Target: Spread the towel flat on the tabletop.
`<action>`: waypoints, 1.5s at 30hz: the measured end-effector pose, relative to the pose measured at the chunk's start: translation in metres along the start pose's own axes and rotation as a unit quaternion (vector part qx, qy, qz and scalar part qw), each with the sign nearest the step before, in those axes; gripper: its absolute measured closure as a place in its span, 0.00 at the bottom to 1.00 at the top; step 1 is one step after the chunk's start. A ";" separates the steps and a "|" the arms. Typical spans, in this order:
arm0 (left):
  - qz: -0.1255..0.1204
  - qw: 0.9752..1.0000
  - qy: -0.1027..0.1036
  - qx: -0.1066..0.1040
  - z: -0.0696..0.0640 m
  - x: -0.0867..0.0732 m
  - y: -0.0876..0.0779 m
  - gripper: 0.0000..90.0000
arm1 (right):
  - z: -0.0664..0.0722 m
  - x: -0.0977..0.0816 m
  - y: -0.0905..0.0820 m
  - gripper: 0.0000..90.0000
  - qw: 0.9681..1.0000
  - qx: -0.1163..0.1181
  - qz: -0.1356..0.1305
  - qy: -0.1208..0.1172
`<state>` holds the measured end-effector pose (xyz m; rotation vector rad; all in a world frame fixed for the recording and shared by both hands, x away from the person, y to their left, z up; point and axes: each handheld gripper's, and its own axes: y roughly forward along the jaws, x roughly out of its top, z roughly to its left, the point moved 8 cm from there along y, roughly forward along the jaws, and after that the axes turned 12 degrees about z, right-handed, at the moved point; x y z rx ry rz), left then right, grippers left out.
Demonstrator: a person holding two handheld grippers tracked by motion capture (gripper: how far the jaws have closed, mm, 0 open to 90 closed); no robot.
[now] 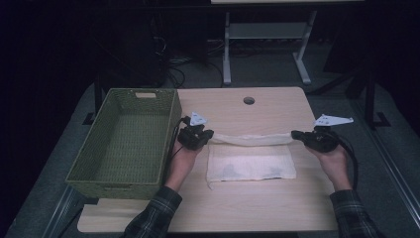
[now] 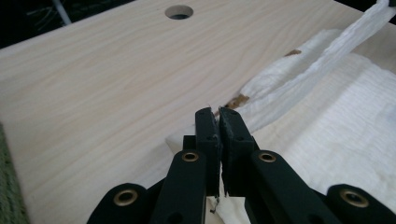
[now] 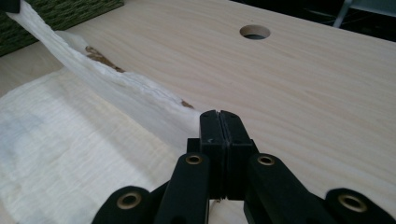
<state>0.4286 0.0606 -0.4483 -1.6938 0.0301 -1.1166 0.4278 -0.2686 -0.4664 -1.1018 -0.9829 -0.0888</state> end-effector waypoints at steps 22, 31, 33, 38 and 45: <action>0.026 0.999 0.026 -0.041 -0.032 -0.050 -0.004 0.96 | 0.029 -0.051 -0.014 0.99 1.000 0.010 0.025 -0.008; 0.046 0.997 0.046 -0.052 -0.047 -0.072 -0.002 0.96 | 0.039 -0.066 -0.018 0.99 0.999 0.014 0.034 -0.015; 0.050 0.996 0.050 -0.052 -0.050 -0.075 -0.004 0.96 | 0.042 -0.069 -0.019 0.99 0.999 0.014 0.036 -0.014; 0.065 0.995 0.054 -0.062 -0.056 -0.086 -0.002 0.96 | 0.047 -0.079 -0.016 0.99 0.998 0.019 0.050 -0.018; 0.096 0.991 0.070 -0.057 -0.060 -0.096 0.005 0.96 | 0.053 -0.093 -0.011 0.99 0.996 0.019 0.079 -0.026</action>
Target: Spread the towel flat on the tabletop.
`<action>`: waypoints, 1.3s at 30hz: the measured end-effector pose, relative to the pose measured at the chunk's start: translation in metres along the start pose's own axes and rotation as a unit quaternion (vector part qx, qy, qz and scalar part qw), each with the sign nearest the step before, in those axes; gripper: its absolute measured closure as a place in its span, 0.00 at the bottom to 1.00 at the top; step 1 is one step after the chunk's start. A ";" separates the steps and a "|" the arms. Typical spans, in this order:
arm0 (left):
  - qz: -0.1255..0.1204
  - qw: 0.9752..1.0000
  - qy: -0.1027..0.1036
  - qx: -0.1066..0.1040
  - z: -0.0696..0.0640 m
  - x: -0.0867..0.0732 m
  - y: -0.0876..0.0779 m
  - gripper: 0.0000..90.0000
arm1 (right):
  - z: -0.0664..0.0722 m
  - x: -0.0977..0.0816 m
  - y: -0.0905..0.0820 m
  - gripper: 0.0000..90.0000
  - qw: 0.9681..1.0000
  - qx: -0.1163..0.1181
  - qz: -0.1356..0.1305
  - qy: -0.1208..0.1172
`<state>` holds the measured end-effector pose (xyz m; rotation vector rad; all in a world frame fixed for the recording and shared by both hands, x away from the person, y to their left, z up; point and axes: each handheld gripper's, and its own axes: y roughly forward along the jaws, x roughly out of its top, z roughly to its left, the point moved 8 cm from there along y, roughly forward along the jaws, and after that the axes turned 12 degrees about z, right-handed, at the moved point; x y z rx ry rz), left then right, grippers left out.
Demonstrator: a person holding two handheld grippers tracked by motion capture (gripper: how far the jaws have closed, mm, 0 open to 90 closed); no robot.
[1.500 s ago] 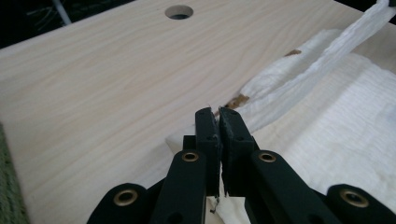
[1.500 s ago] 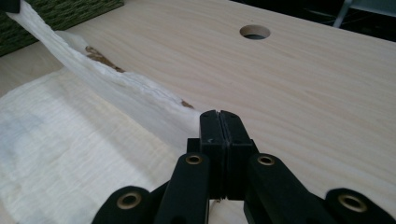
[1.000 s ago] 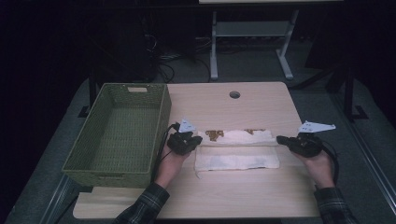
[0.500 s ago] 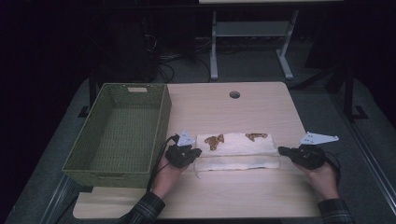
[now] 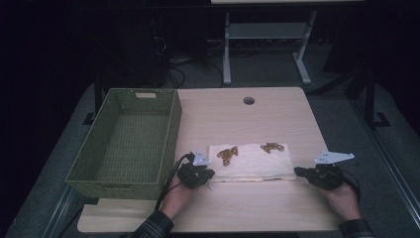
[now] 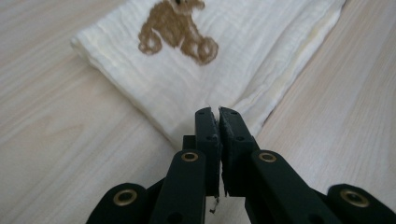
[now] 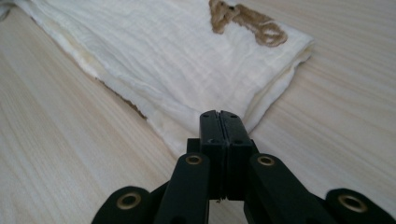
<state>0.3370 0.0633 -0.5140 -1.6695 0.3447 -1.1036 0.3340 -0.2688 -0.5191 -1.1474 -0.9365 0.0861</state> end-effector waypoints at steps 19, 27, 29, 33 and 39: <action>-0.020 1.000 -0.010 0.000 0.005 0.019 -0.007 0.60 | -0.004 0.014 -0.006 0.71 1.000 0.006 -0.021 0.020; -0.037 0.999 -0.022 0.008 0.023 0.040 -0.006 0.60 | -0.019 0.036 -0.008 0.72 0.999 -0.016 -0.035 0.025; -0.040 0.999 -0.030 0.008 0.028 0.043 -0.006 0.60 | -0.022 0.040 -0.008 0.73 0.999 -0.016 -0.036 0.029; -0.043 0.998 -0.031 0.021 0.037 0.051 -0.005 0.60 | -0.027 0.052 -0.005 0.74 0.999 -0.024 -0.037 0.022; -0.053 0.996 -0.052 0.042 0.059 0.064 -0.003 0.61 | -0.039 0.071 0.000 0.75 0.998 -0.032 -0.044 0.019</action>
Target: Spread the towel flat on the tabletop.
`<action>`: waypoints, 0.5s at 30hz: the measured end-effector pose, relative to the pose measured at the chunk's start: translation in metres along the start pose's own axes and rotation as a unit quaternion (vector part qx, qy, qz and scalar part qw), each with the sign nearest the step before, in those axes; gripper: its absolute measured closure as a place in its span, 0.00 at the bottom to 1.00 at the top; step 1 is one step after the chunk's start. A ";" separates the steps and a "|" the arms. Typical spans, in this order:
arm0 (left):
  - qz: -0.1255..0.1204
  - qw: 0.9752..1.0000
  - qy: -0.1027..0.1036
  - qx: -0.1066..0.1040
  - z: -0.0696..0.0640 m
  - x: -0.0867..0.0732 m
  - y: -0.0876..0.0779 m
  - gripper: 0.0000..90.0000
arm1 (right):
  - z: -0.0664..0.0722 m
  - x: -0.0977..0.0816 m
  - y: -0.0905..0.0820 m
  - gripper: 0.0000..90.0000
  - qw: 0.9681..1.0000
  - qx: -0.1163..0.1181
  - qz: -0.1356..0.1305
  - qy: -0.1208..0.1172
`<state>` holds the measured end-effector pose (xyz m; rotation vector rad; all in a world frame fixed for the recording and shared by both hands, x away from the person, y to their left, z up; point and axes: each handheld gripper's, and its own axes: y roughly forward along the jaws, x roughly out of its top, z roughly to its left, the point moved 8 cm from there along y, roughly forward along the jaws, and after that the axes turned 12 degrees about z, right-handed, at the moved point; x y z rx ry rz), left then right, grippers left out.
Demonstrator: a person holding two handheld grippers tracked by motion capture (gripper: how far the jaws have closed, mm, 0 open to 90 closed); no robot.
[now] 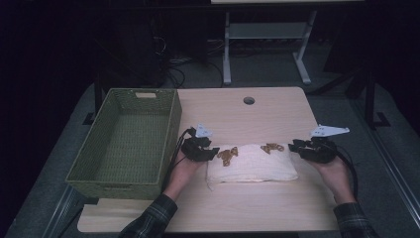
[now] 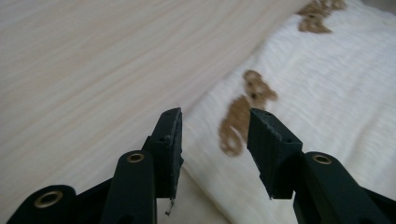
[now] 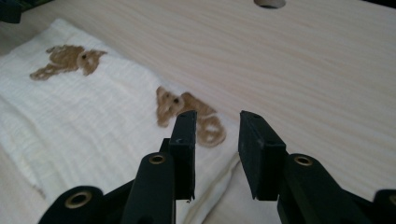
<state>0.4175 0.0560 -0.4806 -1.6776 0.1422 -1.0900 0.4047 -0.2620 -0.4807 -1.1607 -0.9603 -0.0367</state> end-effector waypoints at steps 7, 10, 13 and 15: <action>0.010 1.000 -0.021 0.018 0.019 0.008 0.018 0.63 | -0.013 0.013 0.017 0.76 1.000 -0.006 0.004 0.006; 0.019 0.999 -0.024 0.022 0.023 0.006 0.026 0.63 | -0.022 0.013 0.030 0.76 1.000 -0.007 0.014 0.013; 0.029 0.999 -0.025 0.022 0.024 0.004 0.033 0.63 | -0.025 0.011 0.040 0.76 0.999 -0.004 0.026 0.022; 0.036 0.999 -0.022 0.023 0.024 0.001 0.037 0.64 | -0.027 0.009 0.046 0.76 0.999 -0.003 0.033 0.027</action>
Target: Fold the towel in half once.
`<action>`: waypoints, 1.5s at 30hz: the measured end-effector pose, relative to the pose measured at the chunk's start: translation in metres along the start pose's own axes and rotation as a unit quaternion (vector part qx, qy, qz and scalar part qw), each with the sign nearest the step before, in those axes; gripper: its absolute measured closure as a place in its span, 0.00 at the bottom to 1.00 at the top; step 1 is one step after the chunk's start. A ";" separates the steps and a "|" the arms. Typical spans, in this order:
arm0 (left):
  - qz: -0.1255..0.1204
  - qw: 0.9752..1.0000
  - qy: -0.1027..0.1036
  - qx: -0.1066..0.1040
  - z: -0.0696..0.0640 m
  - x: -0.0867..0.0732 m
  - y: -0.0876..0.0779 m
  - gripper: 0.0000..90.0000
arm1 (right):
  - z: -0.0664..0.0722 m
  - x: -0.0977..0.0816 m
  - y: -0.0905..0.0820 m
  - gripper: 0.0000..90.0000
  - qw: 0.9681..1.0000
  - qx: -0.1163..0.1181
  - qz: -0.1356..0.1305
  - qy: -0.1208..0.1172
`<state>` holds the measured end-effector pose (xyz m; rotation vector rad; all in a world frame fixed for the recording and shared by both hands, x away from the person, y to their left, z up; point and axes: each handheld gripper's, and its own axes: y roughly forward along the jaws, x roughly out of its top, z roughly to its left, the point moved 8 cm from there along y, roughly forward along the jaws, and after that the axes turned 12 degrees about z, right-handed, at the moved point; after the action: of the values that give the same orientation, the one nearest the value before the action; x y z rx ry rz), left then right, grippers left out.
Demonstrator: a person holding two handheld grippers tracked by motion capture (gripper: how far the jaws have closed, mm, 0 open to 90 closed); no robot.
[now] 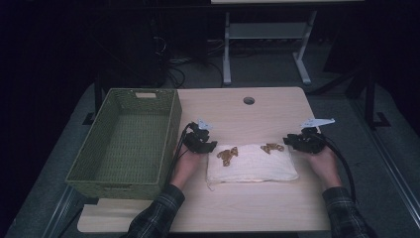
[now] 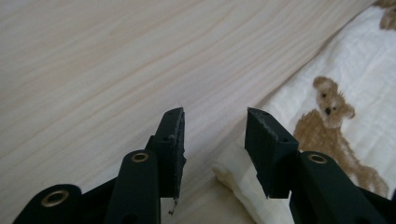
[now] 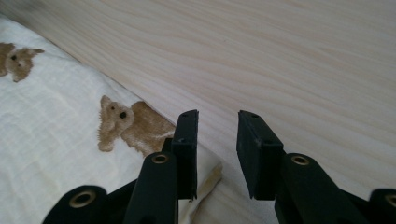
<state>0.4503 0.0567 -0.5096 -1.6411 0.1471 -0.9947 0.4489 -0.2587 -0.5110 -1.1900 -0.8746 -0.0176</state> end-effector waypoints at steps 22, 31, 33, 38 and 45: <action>0.005 1.000 -0.007 -0.021 -0.003 -0.003 0.007 0.98 | 0.002 -0.009 0.012 0.98 0.999 -0.005 0.032 -0.006; -0.056 0.998 -0.012 -0.011 -0.001 0.016 -0.022 0.98 | -0.004 0.003 -0.010 0.98 1.000 -0.008 -0.014 -0.001; -0.066 0.998 -0.010 -0.006 0.000 0.020 -0.027 0.98 | -0.005 0.007 -0.014 0.98 1.000 -0.006 -0.019 -0.001; -0.088 0.996 -0.017 -0.001 0.004 0.030 -0.041 0.98 | -0.005 0.023 -0.028 0.98 0.999 -0.011 -0.036 -0.006; -0.081 0.997 -0.011 0.001 0.003 0.023 -0.042 0.98 | 0.001 0.025 -0.031 0.98 0.999 -0.010 -0.042 -0.016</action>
<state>0.4499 0.0604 -0.4617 -1.6811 -0.0027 -1.0980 0.4519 -0.2605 -0.4715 -1.1732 -0.9538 -0.0764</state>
